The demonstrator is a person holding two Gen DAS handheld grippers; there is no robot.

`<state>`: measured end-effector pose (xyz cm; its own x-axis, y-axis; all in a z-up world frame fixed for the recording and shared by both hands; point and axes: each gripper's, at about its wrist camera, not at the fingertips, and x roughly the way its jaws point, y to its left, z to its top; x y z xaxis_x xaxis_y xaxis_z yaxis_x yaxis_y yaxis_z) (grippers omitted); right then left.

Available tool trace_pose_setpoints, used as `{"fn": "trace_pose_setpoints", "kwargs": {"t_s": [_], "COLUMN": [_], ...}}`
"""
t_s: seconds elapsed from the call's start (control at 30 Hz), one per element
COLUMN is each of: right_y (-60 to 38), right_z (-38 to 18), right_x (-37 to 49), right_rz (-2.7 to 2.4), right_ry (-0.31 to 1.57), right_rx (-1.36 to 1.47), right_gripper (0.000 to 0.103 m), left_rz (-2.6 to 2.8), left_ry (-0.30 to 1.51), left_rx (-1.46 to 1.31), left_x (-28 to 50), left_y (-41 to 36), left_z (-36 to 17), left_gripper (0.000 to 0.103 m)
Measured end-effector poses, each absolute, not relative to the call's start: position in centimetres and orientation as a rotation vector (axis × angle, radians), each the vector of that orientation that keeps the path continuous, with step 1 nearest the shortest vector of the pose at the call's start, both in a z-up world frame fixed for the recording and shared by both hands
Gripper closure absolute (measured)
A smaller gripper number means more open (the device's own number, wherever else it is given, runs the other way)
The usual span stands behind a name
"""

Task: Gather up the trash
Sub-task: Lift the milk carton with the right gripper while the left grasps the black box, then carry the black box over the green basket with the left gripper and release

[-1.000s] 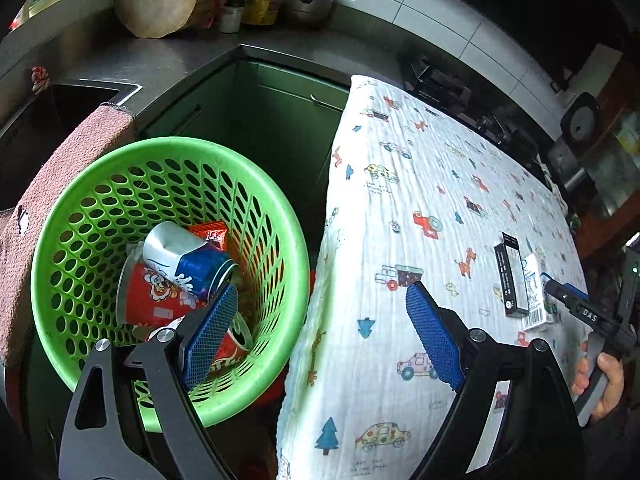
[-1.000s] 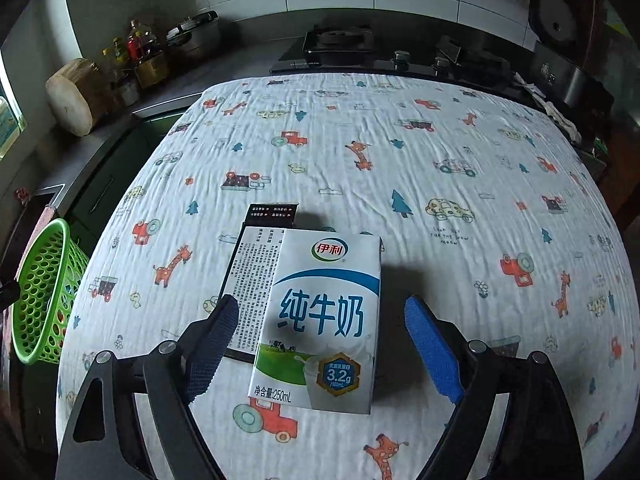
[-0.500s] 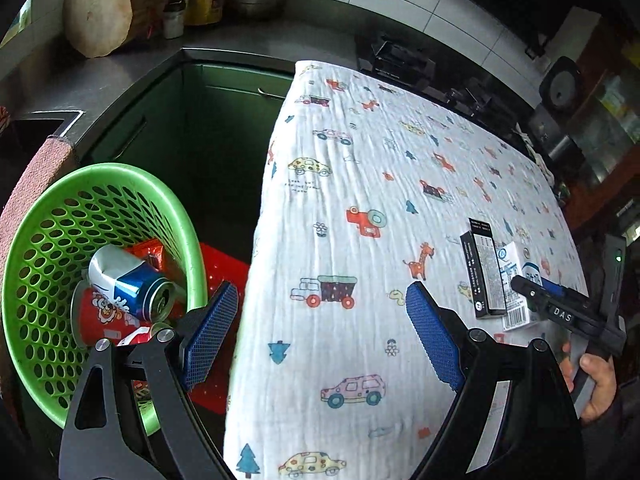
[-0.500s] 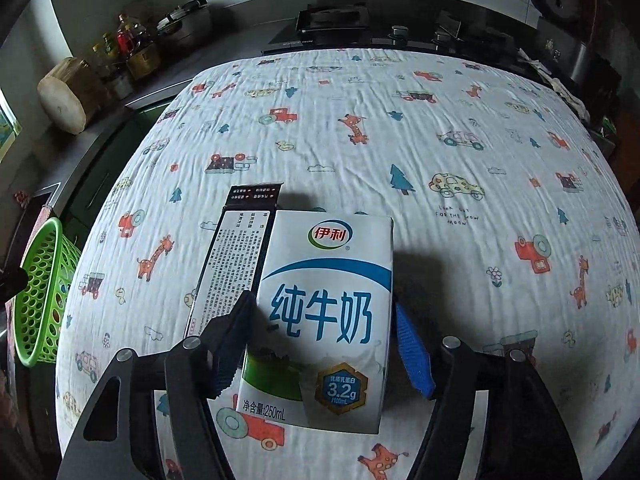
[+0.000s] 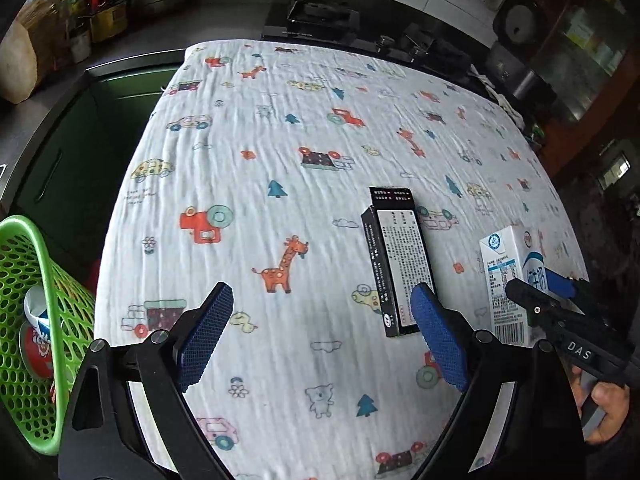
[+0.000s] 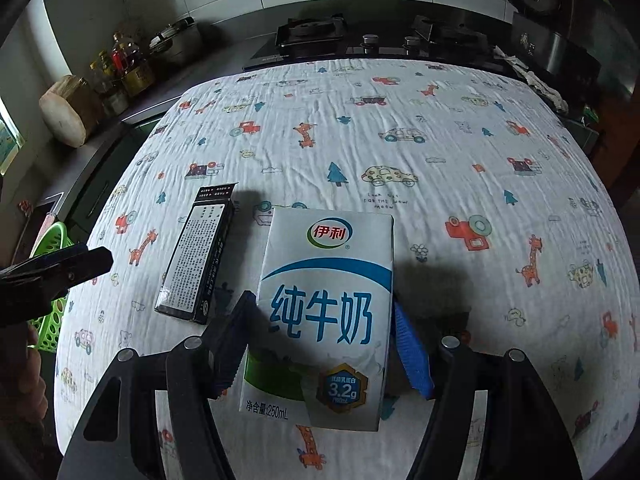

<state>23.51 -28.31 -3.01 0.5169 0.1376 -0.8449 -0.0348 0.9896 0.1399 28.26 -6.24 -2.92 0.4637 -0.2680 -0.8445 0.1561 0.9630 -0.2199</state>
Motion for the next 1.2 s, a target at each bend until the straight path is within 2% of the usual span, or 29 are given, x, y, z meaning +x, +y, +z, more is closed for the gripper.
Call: {"fn": "trace_pose_setpoints", "kwargs": {"t_s": [0.17,0.6,0.77,0.83,0.93,1.2], "right_y": [-29.9,-31.7,-32.0,-32.1,-32.0,-29.9], "right_z": [-2.6,-2.5,-2.5,-2.5,-2.4,-1.5], "right_x": [22.6,21.9,21.6,21.5,21.3,20.3], "right_rz": [0.095,0.088,0.082,0.081,0.082,0.121], "right_ry": [1.015,1.010,1.010,1.010,1.008,0.990], "right_rx": [0.131,0.135,0.137,0.137,0.138,0.123], "right_gripper": [0.039,0.039,0.039,0.039,0.039,0.039], "left_rz": [-0.277,-0.261,-0.263,-0.254,-0.240,-0.256], "left_ry": [1.094,1.136,1.149,1.153,1.141,1.055], "left_rx": [-0.068,-0.005,0.019,0.035,0.049,0.037], "left_x": [29.7,31.8,31.9,31.8,31.6,29.1], "left_y": [-10.0,-14.1,-15.2,-15.3,-15.2,-12.6], "left_z": [-4.5,-6.2,-6.7,-6.9,-6.9,-4.2], "left_gripper": [0.014,0.015,0.030,0.041,0.053,0.054]}}
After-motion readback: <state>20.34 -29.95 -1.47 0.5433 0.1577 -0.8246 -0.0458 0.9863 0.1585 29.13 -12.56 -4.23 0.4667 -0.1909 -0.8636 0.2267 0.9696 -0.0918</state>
